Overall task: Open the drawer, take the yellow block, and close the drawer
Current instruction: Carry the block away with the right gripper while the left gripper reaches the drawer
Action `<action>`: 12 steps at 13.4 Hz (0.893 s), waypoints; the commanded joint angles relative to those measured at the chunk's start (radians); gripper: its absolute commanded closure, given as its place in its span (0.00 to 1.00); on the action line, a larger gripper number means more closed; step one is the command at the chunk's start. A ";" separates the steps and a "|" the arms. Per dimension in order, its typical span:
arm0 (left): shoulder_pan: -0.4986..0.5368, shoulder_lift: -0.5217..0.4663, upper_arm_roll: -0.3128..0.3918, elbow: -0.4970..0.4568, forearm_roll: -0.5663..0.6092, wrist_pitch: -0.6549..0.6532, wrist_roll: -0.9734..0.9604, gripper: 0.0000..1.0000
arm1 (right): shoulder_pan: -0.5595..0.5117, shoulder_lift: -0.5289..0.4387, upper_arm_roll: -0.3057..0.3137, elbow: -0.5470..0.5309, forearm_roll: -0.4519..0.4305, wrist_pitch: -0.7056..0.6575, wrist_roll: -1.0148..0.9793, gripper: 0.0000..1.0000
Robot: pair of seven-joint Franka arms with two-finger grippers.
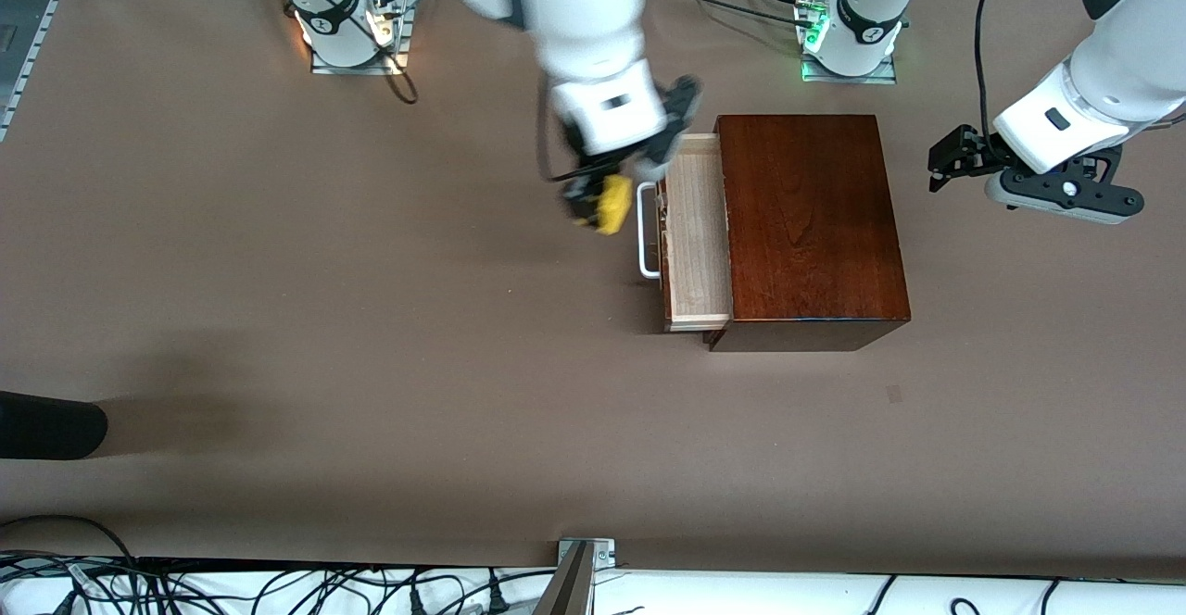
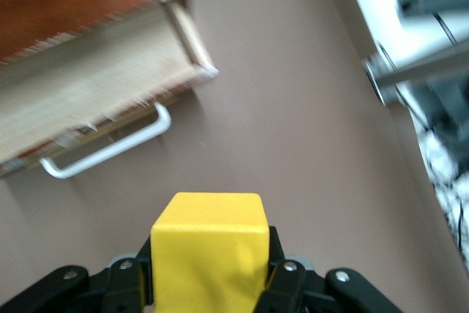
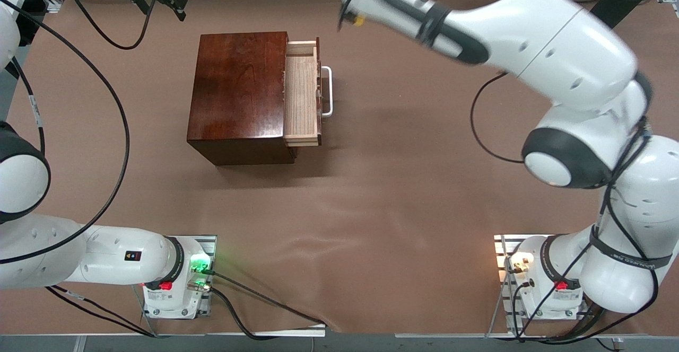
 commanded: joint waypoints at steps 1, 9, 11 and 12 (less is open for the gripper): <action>0.001 0.002 -0.023 0.047 -0.023 -0.080 0.022 0.00 | -0.186 -0.173 0.021 -0.213 0.065 -0.009 0.015 1.00; -0.027 0.005 -0.170 0.061 -0.048 -0.122 0.036 0.00 | -0.548 -0.387 0.029 -0.758 0.154 0.114 0.034 1.00; -0.074 0.043 -0.191 0.064 -0.057 -0.137 0.201 0.00 | -0.564 -0.418 0.029 -0.919 0.151 0.256 0.086 1.00; -0.103 0.068 -0.200 0.066 -0.057 -0.137 0.275 0.00 | -0.570 -0.418 0.029 -0.985 0.149 0.331 0.119 1.00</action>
